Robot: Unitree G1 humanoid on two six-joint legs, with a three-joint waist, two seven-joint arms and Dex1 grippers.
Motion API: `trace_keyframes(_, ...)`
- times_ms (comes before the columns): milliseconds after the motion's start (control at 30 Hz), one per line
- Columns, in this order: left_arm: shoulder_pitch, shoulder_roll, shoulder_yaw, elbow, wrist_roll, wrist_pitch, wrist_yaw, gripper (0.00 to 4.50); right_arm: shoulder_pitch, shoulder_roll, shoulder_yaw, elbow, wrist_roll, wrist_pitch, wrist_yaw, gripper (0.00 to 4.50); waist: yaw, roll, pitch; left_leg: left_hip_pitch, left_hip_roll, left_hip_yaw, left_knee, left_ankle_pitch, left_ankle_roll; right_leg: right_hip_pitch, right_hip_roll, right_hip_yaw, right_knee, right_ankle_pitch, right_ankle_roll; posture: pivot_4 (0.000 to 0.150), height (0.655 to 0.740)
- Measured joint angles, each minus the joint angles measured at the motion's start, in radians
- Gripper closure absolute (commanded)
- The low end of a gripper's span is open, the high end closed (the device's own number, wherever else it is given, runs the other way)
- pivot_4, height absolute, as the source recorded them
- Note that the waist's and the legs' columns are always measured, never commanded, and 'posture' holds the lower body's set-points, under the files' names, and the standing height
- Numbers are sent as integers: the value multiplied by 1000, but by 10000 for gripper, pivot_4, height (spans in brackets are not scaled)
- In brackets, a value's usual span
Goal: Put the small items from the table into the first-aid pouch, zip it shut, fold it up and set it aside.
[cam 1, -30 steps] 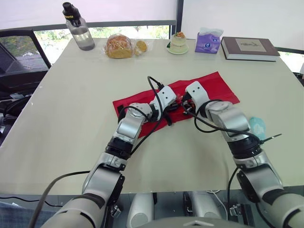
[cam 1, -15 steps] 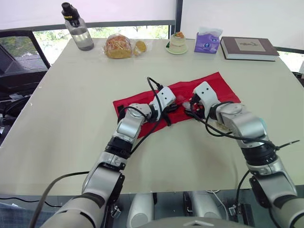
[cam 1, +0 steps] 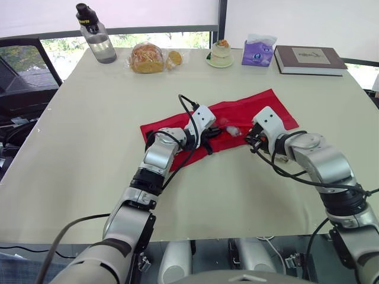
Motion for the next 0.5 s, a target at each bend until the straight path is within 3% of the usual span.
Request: trace_keyframes(500,0,-1,-5,-1,-19,4,-35,45000,-74,143,40,263,-52,-214,-42,44612,1,0,0,0,0,0,0,0,0,0,0,0,0,0,0,1500,7400)
